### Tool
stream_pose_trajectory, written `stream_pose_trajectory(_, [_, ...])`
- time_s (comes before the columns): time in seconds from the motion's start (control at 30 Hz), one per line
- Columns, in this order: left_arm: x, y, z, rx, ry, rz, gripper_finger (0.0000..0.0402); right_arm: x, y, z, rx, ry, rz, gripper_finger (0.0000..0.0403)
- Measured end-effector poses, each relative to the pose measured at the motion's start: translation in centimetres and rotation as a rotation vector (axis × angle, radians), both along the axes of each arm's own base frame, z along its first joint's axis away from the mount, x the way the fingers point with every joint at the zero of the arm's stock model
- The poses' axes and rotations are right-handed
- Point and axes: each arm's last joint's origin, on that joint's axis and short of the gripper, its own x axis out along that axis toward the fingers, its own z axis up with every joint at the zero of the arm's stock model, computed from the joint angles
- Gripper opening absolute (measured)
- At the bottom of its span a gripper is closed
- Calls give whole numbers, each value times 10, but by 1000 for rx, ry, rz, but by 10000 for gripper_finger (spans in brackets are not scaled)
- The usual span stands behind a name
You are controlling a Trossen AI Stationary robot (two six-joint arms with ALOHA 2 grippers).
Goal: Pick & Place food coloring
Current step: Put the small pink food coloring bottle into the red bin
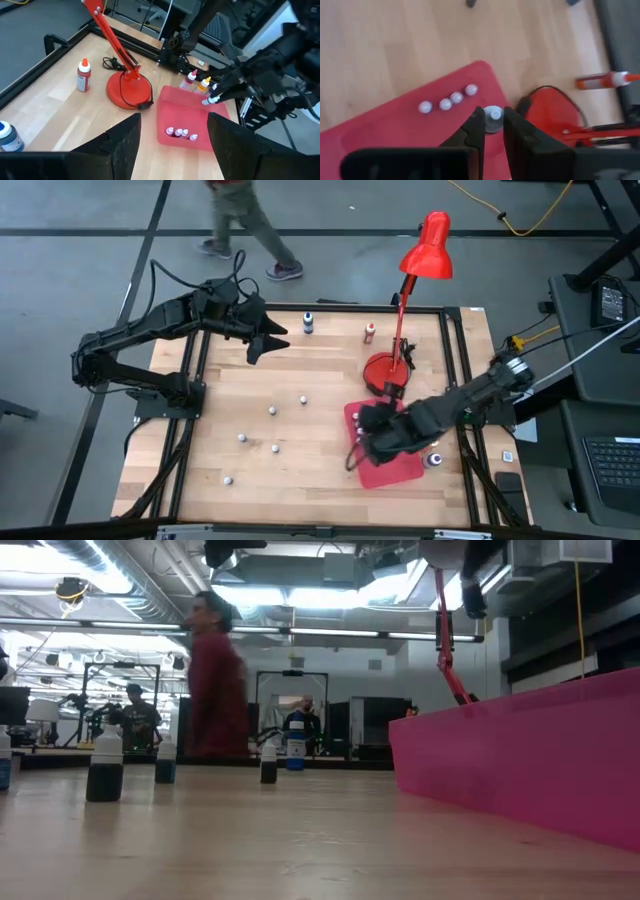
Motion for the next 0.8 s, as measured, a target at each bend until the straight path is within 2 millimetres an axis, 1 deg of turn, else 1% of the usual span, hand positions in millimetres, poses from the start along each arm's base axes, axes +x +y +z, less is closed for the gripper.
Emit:
stream_pose_trajectory(0.1, [0,0,0,-16,-1,7,224,-24,0,-4,76,-109,9,52])
stream_pose_trajectory(0.17, [0,0,0,-26,-5,12,224,-37,-1,-10,138,-162,26,51])
stream_pose_trajectory(0.3, [1,0,2,-41,-22,21,224,-54,0,-27,226,-188,147,50])
stream_pose_trajectory(0.43, [3,1,6,-46,-64,26,224,-60,6,-55,269,-154,278,50])
stream_pose_trajectory(0.53, [4,1,9,-48,-95,30,224,-62,12,-73,305,-178,369,50])
stream_pose_trajectory(0.6, [4,2,10,-56,-115,42,224,-63,15,-85,322,-205,389,50])
stream_pose_trajectory(0.8, [5,3,13,-51,-142,73,224,-64,16,-105,342,-275,421,50])
